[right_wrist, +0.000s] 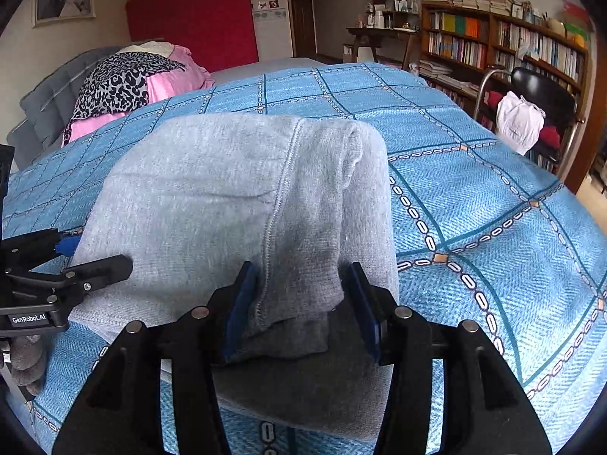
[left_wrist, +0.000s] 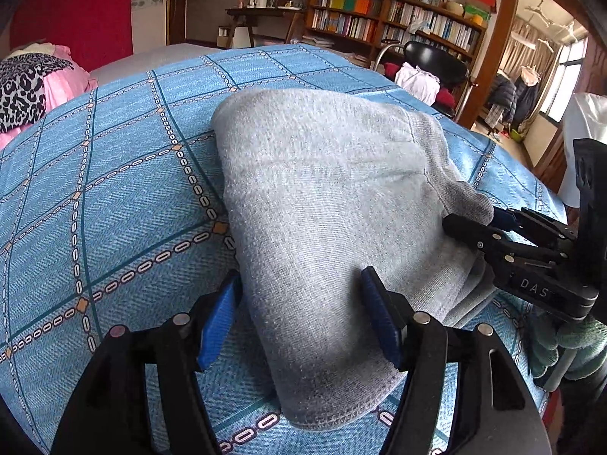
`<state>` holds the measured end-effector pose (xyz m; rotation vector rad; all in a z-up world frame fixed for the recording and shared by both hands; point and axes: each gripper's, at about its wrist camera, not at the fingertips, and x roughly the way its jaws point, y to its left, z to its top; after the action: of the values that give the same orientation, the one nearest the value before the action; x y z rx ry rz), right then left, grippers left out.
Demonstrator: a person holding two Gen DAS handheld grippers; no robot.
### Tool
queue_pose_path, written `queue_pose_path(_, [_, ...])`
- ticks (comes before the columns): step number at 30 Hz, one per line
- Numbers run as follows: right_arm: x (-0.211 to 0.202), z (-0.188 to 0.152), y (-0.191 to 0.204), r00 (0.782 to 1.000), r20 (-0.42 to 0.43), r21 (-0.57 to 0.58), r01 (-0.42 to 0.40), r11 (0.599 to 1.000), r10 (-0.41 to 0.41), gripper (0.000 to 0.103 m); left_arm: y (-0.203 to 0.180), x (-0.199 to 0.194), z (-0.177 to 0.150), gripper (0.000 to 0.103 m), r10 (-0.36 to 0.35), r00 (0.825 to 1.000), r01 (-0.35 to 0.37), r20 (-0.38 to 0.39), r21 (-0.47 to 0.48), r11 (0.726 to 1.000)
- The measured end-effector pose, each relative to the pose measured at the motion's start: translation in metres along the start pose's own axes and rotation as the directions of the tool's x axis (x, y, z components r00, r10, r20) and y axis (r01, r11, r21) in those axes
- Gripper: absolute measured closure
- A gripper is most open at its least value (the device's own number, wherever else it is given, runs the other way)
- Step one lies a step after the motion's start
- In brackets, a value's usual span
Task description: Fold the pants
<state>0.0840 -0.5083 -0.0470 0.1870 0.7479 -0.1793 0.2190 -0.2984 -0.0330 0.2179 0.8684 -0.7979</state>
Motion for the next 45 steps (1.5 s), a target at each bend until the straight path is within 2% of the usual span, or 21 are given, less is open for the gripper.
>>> queue_pose_path(7, [-0.001,-0.003,0.006,0.999,-0.008,-0.026,0.032,0.999,-0.032,0.052,0.008,-0.011,-0.007,0.033,-0.017,1.0,0.017,0.0,-0.052,0.999])
queue_pose_path(13, [-0.004,-0.005,0.007,0.999,-0.001,-0.017,0.032,0.999,-0.032,0.052,-0.002,-0.028,-0.02,0.029,0.077,0.997,-0.076,0.03,-0.02,0.997])
queue_pose_path(15, [-0.01,-0.005,0.007,0.999,0.018,-0.006,0.032,0.999,-0.032,0.049,-0.004,-0.032,-0.024,0.029,0.094,0.994,-0.093,0.048,-0.016,0.996])
queue_pose_path(17, [-0.023,-0.009,0.009,0.998,0.046,0.015,0.029,0.999,-0.03,0.041,-0.005,-0.039,-0.027,0.029,0.087,0.994,-0.086,0.063,-0.028,0.996])
queue_pose_path(20, [-0.044,-0.02,0.013,0.996,0.091,0.031,0.024,0.999,-0.027,0.035,-0.007,-0.045,-0.032,0.029,0.094,0.992,-0.091,0.079,-0.043,0.995])
queue_pose_path(27, [-0.076,-0.055,0.041,0.978,0.185,0.01,0.095,0.995,-0.095,0.024,-0.02,-0.056,-0.04,0.024,0.203,0.969,-0.204,0.14,-0.005,0.979])
queue_pose_path(31, [-0.078,-0.066,0.051,0.977,0.193,0.048,0.088,0.995,-0.095,0.021,-0.025,-0.058,-0.041,0.024,0.202,0.966,-0.207,0.158,0.017,0.978])
queue_pose_path(36, [-0.076,-0.075,0.059,0.964,0.209,0.043,0.159,0.986,-0.165,0.021,-0.022,-0.063,-0.044,0.024,0.192,0.966,-0.196,0.172,0.002,0.981])
queue_pose_path(39, [-0.076,-0.077,0.06,0.96,0.214,0.049,0.176,0.983,-0.182,0.021,-0.02,-0.064,-0.044,0.024,0.192,0.965,-0.194,0.179,-0.007,0.981])
queue_pose_path(45, [-0.078,-0.079,0.054,0.959,0.219,0.082,0.167,0.982,-0.182,0.02,-0.024,-0.067,-0.047,0.024,0.205,0.956,-0.212,0.211,0.011,0.977])
